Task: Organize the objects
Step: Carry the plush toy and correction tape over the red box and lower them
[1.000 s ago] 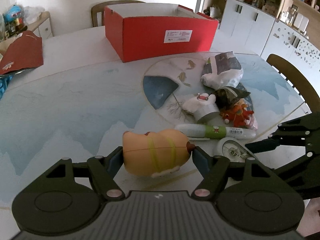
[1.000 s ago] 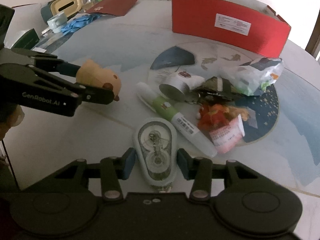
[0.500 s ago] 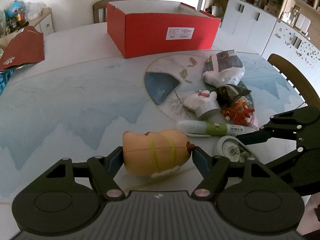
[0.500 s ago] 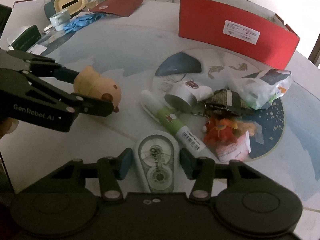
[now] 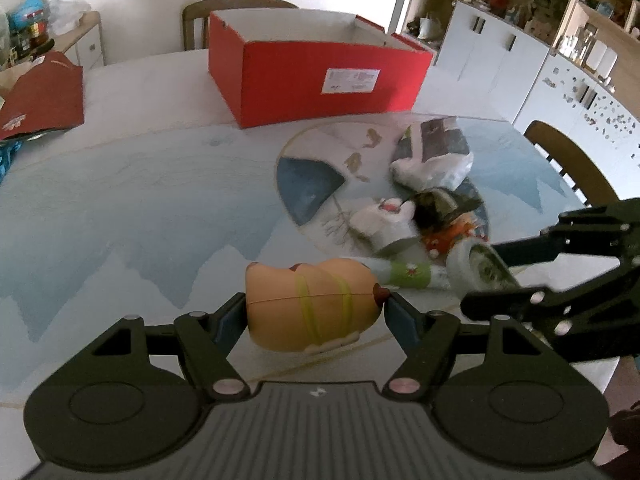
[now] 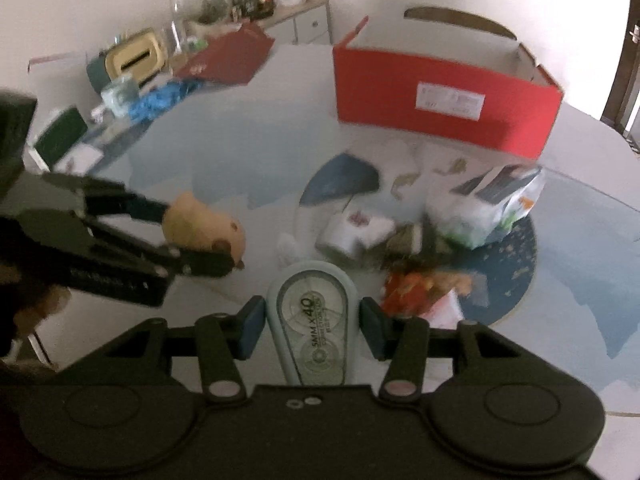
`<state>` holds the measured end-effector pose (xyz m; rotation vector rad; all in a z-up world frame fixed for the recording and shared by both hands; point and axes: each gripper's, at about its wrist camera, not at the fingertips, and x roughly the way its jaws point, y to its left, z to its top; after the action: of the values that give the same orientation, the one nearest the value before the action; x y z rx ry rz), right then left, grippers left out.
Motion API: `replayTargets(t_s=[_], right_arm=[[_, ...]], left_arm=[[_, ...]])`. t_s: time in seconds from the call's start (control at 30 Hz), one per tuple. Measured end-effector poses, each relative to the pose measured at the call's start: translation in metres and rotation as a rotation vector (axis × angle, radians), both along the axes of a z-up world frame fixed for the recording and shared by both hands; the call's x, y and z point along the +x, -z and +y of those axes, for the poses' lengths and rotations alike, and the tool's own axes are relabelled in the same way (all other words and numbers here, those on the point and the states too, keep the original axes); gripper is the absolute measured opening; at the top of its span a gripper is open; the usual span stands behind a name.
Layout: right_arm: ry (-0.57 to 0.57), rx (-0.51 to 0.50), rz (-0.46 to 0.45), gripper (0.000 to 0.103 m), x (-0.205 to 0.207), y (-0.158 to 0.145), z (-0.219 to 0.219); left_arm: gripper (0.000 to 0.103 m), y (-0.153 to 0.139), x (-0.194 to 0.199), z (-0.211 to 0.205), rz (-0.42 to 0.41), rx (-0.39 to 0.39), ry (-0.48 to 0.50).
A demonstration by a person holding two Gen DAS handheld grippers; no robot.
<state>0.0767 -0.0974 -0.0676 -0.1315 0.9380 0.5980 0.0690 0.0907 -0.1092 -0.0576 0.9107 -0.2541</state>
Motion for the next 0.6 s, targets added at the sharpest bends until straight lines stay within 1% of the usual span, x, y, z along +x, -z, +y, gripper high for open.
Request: replayTargets(t_s=[0.1,0.3,0.47,0.6], right_arm=[[0.0,0.021,-0.019,0.05,0.006,-0.017,-0.008],[0.005,0.041,-0.022,0.05,0.024,-0.045,-0.029],[-0.013,0.042,-0.05,0.05,0.04,-0.064,-0.046],[-0.035,0.039,-0.075,0.05,0.054,-0.075,-0.057]], left_arm=[[0.074,-0.009,0.003,-0.004,-0.009,-0.014,0.004],[0.074,-0.027,0.012,-0.02,-0.039,-0.013,0.02],[0.074,-0.043,0.022,-0.036,-0.07,-0.019,0.02],[0.074,-0.055,0.033,-0.05,-0.094,-0.009,0.02]])
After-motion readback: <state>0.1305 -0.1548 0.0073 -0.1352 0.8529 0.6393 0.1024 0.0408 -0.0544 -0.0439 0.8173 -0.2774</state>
